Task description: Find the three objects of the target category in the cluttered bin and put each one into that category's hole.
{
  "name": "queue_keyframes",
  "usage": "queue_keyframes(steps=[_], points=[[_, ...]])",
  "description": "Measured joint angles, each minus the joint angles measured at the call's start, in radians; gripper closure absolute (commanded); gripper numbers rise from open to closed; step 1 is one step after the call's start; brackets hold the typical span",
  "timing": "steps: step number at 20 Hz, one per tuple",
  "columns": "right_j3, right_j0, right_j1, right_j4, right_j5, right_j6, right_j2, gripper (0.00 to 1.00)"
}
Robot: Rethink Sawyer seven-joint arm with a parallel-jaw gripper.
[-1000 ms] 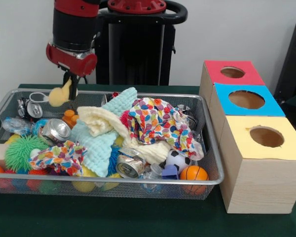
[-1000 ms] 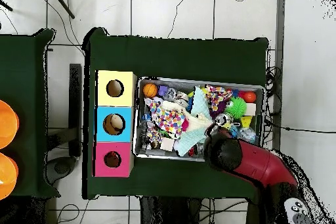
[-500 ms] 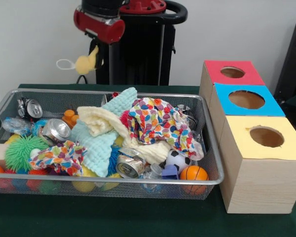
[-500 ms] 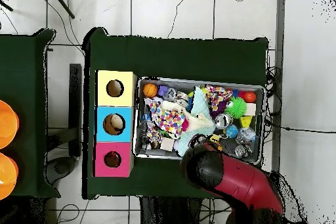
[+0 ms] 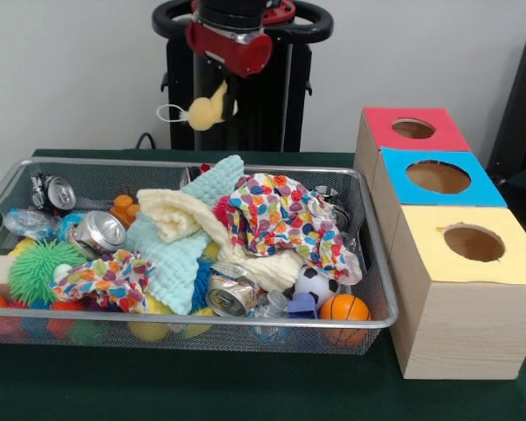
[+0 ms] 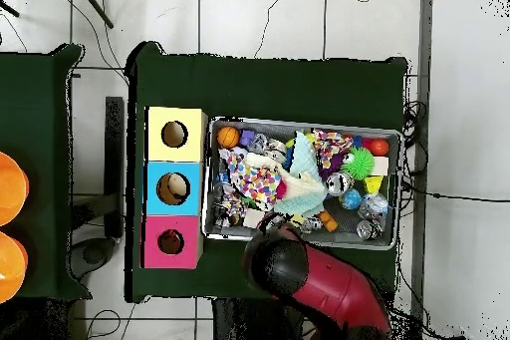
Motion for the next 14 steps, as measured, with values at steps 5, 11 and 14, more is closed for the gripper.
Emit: queue_keyframes(steps=[5, 11, 14], points=[[0.077, 0.09, 0.018, 0.097, -0.069, 0.089, -0.001, 1.0], [0.155, 0.233, 0.027, 0.216, -0.108, 0.214, -0.001, 1.0], [0.185, 0.328, 0.026, 0.274, -0.107, 0.29, -0.007, 1.0]])
